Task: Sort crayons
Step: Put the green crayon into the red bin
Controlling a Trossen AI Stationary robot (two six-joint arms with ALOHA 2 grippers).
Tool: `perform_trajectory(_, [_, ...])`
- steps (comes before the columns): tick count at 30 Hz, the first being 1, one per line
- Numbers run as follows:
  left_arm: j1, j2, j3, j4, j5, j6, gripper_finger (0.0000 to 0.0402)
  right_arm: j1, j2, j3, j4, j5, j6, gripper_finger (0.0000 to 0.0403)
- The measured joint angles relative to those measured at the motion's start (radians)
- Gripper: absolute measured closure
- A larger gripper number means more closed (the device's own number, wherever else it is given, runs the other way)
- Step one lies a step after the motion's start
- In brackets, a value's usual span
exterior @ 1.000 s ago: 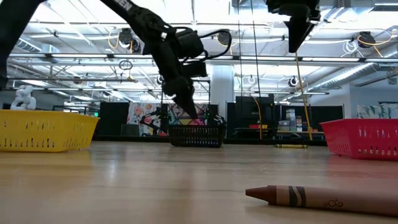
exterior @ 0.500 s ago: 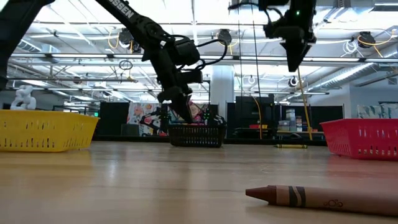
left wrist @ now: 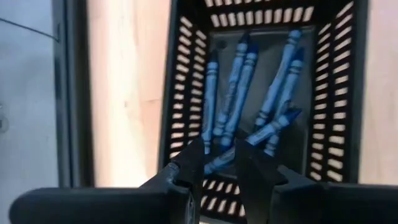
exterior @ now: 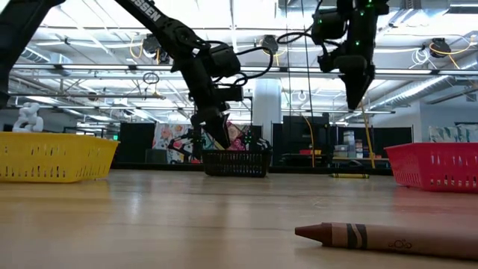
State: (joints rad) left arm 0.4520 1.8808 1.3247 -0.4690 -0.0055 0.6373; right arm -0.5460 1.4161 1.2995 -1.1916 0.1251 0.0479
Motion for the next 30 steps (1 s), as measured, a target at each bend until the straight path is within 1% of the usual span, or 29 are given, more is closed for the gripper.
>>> perform_trajectory(3, [-0.006, -0.001, 0.000, 0.000, -0.018, 0.000, 0.0318, -0.039, 0.007, -0.031, 0.053, -0.083, -0.087, 0.0335])
perform_trajectory(7, [-0.016, -0.001, 0.000, -0.002, -0.025, 0.000, 0.0318, -0.079, 0.032, -0.087, 0.109, -0.179, -0.246, 0.0335])
perform_trajectory(9, [-0.023, -0.002, 0.000, -0.007, -0.025, 0.000, 0.0317, -0.096, 0.055, -0.111, 0.135, -0.209, -0.314, 0.0335])
perform_trajectory(13, [-0.036, -0.014, 0.000, -0.022, -0.026, 0.001, 0.0317, -0.120, 0.122, -0.124, 0.179, -0.209, -0.413, 0.0335])
perform_trajectory(19, [-0.057, -0.059, 0.001, -0.101, -0.026, -0.003, 0.0317, -0.136, 0.209, -0.125, 0.215, -0.210, -0.528, 0.0335])
perform_trajectory(21, [-0.064, -0.075, 0.001, -0.127, -0.025, -0.003, 0.0317, -0.141, 0.235, -0.125, 0.220, -0.231, -0.555, 0.0335])
perform_trajectory(23, [-0.070, -0.088, 0.001, -0.152, -0.021, -0.016, 0.0317, -0.142, 0.259, -0.125, 0.227, -0.260, -0.577, 0.0335])
perform_trajectory(27, [-0.076, -0.100, 0.001, -0.166, -0.017, -0.055, 0.0317, -0.142, 0.295, -0.126, 0.279, -0.229, -0.585, 0.0335])
perform_trajectory(30, [-0.075, -0.100, 0.001, -0.177, -0.017, -0.057, 0.0317, -0.151, 0.320, -0.126, 0.313, -0.228, -0.563, 0.0335])
